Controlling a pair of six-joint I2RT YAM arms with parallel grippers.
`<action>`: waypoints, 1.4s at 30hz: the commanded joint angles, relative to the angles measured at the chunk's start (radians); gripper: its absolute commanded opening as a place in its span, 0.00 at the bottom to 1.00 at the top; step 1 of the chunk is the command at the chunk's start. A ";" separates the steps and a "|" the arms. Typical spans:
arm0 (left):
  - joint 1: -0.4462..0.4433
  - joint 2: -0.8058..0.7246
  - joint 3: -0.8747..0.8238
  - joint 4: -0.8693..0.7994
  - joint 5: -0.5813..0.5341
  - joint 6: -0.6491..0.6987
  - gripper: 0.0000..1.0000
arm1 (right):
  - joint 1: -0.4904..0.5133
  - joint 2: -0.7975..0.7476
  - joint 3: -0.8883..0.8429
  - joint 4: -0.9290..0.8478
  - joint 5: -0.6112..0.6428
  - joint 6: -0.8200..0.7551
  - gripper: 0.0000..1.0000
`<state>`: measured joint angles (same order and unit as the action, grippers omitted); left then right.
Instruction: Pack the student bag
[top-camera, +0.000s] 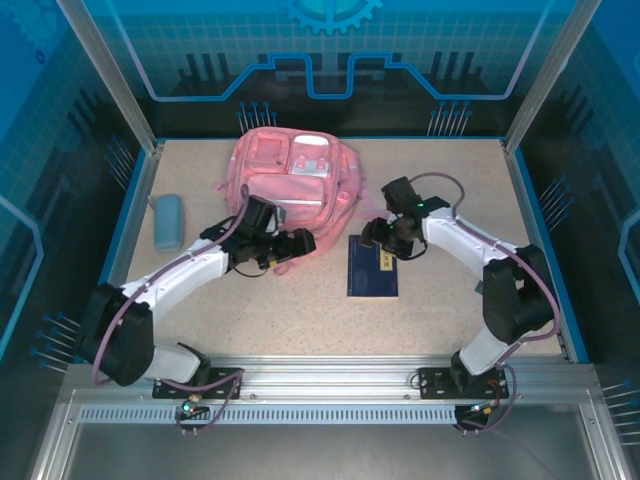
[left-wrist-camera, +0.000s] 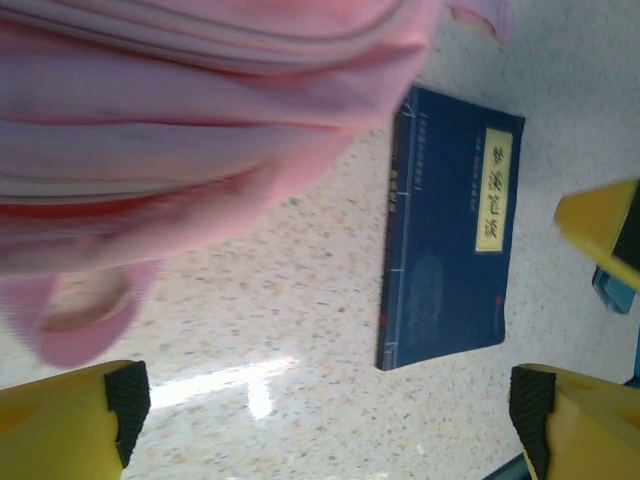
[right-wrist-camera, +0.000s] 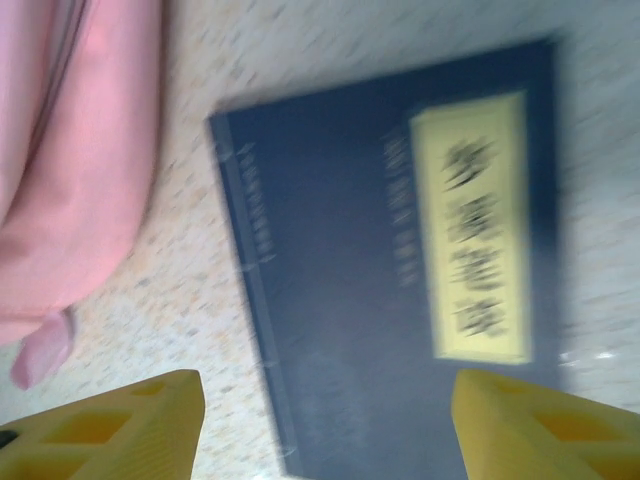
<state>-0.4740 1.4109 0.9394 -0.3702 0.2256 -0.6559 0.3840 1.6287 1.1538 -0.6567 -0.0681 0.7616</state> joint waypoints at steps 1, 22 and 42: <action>-0.081 0.087 0.092 -0.013 -0.039 -0.014 0.88 | -0.060 0.015 -0.012 -0.119 0.076 -0.139 0.65; -0.293 0.610 0.471 -0.120 -0.188 0.029 0.44 | -0.099 0.177 -0.067 -0.043 -0.053 -0.205 0.36; -0.324 0.794 0.621 -0.279 -0.301 0.078 0.44 | -0.098 0.165 -0.040 -0.053 -0.199 -0.238 0.35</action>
<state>-0.7879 2.1380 1.5578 -0.5926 -0.0380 -0.5983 0.2897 1.7958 1.0939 -0.7048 -0.1680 0.5331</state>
